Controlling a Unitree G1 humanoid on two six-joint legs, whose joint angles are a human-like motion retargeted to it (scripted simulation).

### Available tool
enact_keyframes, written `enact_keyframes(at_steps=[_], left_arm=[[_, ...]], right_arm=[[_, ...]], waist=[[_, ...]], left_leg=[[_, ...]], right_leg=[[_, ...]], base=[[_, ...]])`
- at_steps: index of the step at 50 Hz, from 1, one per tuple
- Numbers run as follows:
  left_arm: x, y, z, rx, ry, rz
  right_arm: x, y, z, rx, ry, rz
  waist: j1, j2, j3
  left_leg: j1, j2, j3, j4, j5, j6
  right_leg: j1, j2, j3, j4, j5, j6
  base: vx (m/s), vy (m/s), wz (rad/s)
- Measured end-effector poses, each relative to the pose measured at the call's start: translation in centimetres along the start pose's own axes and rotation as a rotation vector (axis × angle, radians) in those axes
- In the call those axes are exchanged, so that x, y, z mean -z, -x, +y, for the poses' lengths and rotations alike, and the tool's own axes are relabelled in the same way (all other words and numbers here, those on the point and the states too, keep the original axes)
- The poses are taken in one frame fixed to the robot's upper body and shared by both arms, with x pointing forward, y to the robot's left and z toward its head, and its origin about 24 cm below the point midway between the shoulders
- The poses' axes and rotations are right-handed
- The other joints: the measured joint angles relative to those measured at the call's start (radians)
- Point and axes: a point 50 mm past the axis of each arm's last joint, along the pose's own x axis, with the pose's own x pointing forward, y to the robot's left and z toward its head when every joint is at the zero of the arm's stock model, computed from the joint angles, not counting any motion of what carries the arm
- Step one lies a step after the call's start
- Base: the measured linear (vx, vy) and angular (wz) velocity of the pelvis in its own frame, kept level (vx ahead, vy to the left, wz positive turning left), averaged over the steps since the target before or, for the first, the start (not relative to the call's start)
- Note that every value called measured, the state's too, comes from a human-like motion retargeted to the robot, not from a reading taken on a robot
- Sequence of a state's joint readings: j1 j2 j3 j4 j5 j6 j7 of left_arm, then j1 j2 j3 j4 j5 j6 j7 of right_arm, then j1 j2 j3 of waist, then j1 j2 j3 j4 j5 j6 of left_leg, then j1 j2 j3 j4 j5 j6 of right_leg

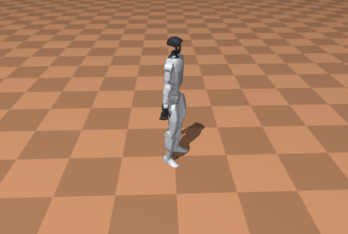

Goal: Upper body actions

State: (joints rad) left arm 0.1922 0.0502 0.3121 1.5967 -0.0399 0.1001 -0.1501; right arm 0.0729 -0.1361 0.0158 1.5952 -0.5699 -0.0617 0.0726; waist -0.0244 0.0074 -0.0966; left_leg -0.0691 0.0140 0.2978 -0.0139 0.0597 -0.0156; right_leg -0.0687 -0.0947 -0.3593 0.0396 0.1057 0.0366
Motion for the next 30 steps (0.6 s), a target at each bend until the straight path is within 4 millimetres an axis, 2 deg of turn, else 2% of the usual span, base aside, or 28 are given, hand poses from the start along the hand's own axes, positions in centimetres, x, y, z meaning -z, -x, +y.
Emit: enact_keyframes(at_steps=[3,4,9,12,15,19,23,30], left_arm=[[-1.8,0.2,0.4,-0.101,-0.084,-0.035],[-2.4,0.3,0.7,-0.134,-0.135,-0.051],[-4.9,0.9,1.9,-0.246,-0.414,-0.115],[-5.6,1.1,2.2,-0.273,-0.479,-0.135],[-5.2,1.0,1.9,-0.242,-0.447,-0.122],[-3.9,0.6,0.9,-0.116,-0.318,-0.067],[-2.9,0.5,0.6,-0.077,-0.205,-0.041],[-2.9,0.5,0.6,-0.068,-0.195,-0.048]], right_arm=[[-0.4,0.0,-0.3,-0.012,0.165,0.009],[-0.4,0.0,-0.3,-0.017,0.192,0.011],[-0.2,0.0,0.1,-0.013,0.19,0.013],[-0.1,0.0,0.2,-0.018,0.152,0.019],[0.1,0.0,0.2,-0.035,0.131,0.035],[-0.1,0.0,0.1,-0.036,0.092,0.035],[-0.2,0.0,0.2,-0.026,0.079,0.03],[0.0,0.0,0.3,-0.013,0.087,0.043]], waist=[[0.221,-0.027,0.006],[0.231,-0.031,0.002],[0.186,-0.033,-0.009],[0.112,-0.032,-0.022],[0.104,-0.028,-0.027],[0.055,-0.036,-0.038],[0.014,-0.028,-0.046],[0.015,-0.028,-0.051]], left_leg=[[0.012,0.02,0.202,-0.01,0.0,0.003],[0.014,0.026,0.201,-0.008,-0.004,-0.006],[0.006,0.024,0.125,0.0,-0.008,-0.02],[0.006,0.015,0.043,0.003,-0.022,-0.032],[0.004,0.017,0.035,0.002,-0.021,-0.032],[-0.001,0.019,-0.014,0.008,-0.027,-0.055],[0.005,0.006,-0.047,-0.001,-0.033,-0.046],[0.006,0.01,-0.034,0.002,-0.036,-0.049]], right_leg=[[-0.025,0.026,0.203,0.015,-0.007,0.003],[-0.023,0.021,0.205,0.017,-0.014,0.008],[-0.005,0.003,0.137,0.01,-0.025,0.014],[0.008,-0.016,0.059,0.01,-0.04,0.019],[0.01,-0.019,0.053,0.011,-0.042,0.025],[0.012,-0.041,0.009,0.008,-0.044,0.03],[0.017,-0.042,-0.029,0.008,-0.049,0.033],[0.016,-0.039,-0.018,0.009,-0.054,0.032]], base=[[0.0,-0.02,-2.69],[0.0,-0.02,-0.74],[0.02,-0.01,0.61],[0.01,-0.01,1.21],[0.0,0.0,0.21],[0.0,0.0,0.59],[-0.01,-0.01,0.43],[0.0,0.0,-0.06]])
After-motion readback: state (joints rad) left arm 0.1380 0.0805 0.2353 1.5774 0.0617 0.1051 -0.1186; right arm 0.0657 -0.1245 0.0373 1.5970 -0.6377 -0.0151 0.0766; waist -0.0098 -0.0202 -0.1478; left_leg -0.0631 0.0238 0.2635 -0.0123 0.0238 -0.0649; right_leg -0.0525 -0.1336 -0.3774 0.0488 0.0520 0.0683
